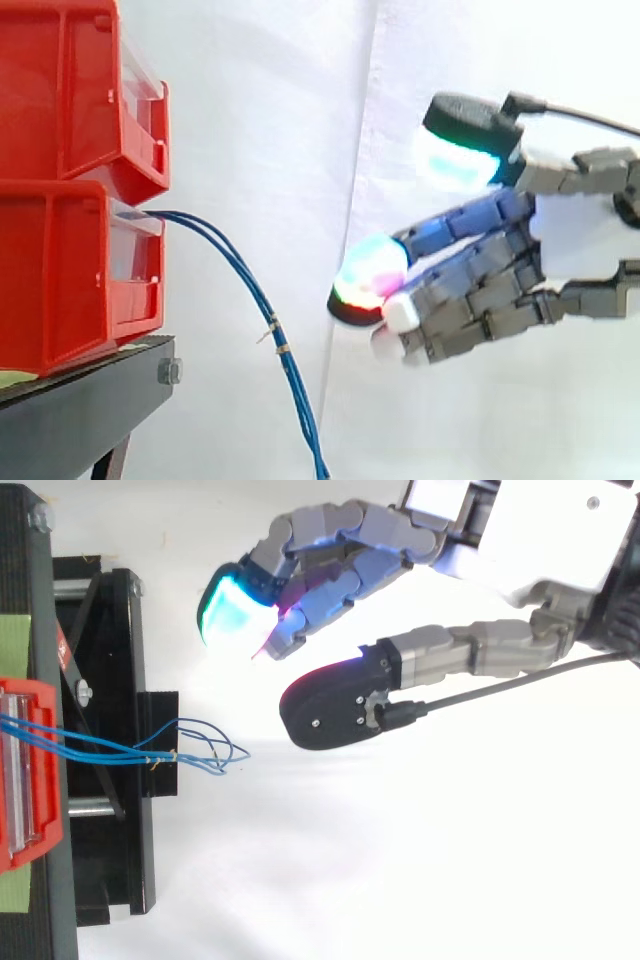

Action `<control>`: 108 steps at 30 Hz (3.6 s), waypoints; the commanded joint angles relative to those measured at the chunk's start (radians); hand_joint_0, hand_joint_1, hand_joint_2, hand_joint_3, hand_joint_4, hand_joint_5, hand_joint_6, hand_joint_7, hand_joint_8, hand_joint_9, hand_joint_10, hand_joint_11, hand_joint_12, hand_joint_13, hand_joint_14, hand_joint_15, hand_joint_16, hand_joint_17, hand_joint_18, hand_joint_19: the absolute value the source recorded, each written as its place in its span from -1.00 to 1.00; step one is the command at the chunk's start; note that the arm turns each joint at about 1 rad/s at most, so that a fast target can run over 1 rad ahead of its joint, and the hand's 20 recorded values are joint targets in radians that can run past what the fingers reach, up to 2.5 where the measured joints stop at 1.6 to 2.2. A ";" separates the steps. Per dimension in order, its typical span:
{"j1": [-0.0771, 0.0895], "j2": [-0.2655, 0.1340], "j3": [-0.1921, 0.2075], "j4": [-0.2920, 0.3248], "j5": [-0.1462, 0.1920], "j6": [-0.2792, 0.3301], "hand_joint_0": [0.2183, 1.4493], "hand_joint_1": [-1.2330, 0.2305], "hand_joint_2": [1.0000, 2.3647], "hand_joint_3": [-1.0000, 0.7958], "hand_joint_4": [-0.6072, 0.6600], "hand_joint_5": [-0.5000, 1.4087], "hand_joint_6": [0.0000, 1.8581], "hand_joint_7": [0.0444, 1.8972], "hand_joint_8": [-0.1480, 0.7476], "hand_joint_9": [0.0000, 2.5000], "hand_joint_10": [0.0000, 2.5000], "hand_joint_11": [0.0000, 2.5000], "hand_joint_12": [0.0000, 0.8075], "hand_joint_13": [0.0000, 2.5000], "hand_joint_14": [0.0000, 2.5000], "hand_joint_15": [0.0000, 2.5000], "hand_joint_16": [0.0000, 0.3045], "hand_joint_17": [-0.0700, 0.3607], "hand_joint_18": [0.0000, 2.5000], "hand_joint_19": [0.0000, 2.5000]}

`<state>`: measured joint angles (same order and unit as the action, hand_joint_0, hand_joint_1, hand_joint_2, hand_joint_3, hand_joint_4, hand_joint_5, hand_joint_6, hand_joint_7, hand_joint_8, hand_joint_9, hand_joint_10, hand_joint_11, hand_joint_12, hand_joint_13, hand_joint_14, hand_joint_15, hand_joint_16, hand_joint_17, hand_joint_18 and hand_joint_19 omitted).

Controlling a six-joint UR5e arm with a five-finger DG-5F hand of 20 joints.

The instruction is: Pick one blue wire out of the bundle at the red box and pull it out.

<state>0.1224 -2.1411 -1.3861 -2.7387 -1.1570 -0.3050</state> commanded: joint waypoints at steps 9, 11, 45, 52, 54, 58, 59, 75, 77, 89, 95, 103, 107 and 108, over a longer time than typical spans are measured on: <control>0.042 -0.140 0.039 0.186 0.037 -0.026 -0.42 -0.08 -0.99 -0.35 0.56 -0.61 -0.46 -0.08 0.01 -0.31 -0.99 -0.82 -0.08 -0.50 -0.99 -0.84 -0.72 -0.23 -0.70 -0.84; 0.045 -0.158 0.048 0.197 0.040 -0.029 -0.42 -0.08 -0.99 -0.35 0.56 -0.61 -0.46 -0.08 0.01 -0.31 -0.99 -0.82 -0.08 -0.50 -0.99 -0.83 -0.72 -0.23 -0.69 -0.84; 0.063 -0.264 0.154 0.254 0.025 -0.046 -0.38 -0.12 -0.98 -0.23 0.33 -0.61 -0.40 0.10 0.00 -0.31 -1.00 -0.75 -0.09 -0.44 -0.99 -0.76 -0.71 -0.22 -0.62 -0.77; 0.062 -0.264 0.154 0.252 0.022 -0.034 -0.36 -0.17 -0.99 -0.15 0.28 -0.63 -0.27 -0.10 0.03 -0.31 -1.00 -0.77 -0.04 -0.41 -0.99 -0.77 -0.68 -0.17 -0.58 -0.79; 0.060 -0.263 0.154 0.244 0.017 -0.031 -0.36 -0.18 -0.99 -0.15 0.29 -0.63 -0.26 -0.12 0.03 -0.31 -1.00 -0.77 -0.04 -0.41 -0.99 -0.77 -0.68 -0.17 -0.58 -0.78; 0.060 -0.263 0.154 0.234 0.014 -0.026 -0.36 -0.20 -0.99 -0.14 0.29 -0.65 -0.20 -0.21 0.04 -0.31 -0.99 -0.76 -0.03 -0.39 -0.99 -0.76 -0.67 -0.16 -0.56 -0.78; 0.060 -0.263 0.154 0.229 0.014 -0.026 -0.36 -0.20 -0.99 -0.14 0.29 -0.65 -0.18 -0.23 0.04 -0.31 -1.00 -0.76 -0.02 -0.39 -0.99 -0.76 -0.67 -0.16 -0.55 -0.78; 0.054 -0.234 0.154 0.143 -0.009 -0.026 -0.36 -0.27 -0.99 -0.10 0.32 -0.68 -0.05 -0.33 0.08 -0.30 -1.00 -0.72 0.02 -0.35 -0.99 -0.74 -0.65 -0.12 -0.51 -0.77; 0.054 -0.234 0.153 0.143 -0.009 -0.026 -0.36 -0.27 -0.99 -0.12 0.32 -0.68 -0.05 -0.33 0.08 -0.30 -1.00 -0.71 0.02 -0.35 -0.99 -0.73 -0.65 -0.13 -0.51 -0.77; 0.046 -0.230 0.154 0.143 -0.009 -0.026 -0.40 -0.22 -0.99 -0.13 0.31 -0.67 -0.09 -0.31 0.07 -0.28 -1.00 -0.72 0.00 -0.34 -0.99 -0.73 -0.66 -0.13 -0.51 -0.75; 0.042 -0.224 0.154 0.143 -0.009 -0.028 -0.37 -0.25 -1.00 -0.04 0.31 -0.67 -0.05 -0.34 0.12 -0.27 -1.00 -0.71 0.05 -0.31 -0.99 -0.72 -0.63 -0.08 -0.47 -0.76; 0.036 -0.217 0.154 0.145 -0.012 -0.031 -0.38 -0.26 -0.99 0.03 0.27 -0.67 -0.02 -0.39 0.15 -0.25 -1.00 -0.68 0.07 -0.28 -0.99 -0.69 -0.61 -0.06 -0.41 -0.74; 0.032 -0.212 0.154 0.143 -0.013 -0.034 -0.39 -0.27 -0.93 0.02 0.27 -0.67 -0.01 -0.41 0.16 -0.25 -0.99 -0.67 0.09 -0.27 -0.99 -0.67 -0.61 -0.05 -0.39 -0.73; 0.031 -0.209 0.154 0.142 -0.016 -0.036 -0.38 -0.28 -0.97 0.03 0.26 -0.67 0.00 -0.39 0.16 -0.25 -1.00 -0.65 0.08 -0.27 -0.99 -0.67 -0.61 -0.05 -0.39 -0.73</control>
<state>0.1560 -2.3549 -1.2320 -2.5950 -1.1698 -0.3379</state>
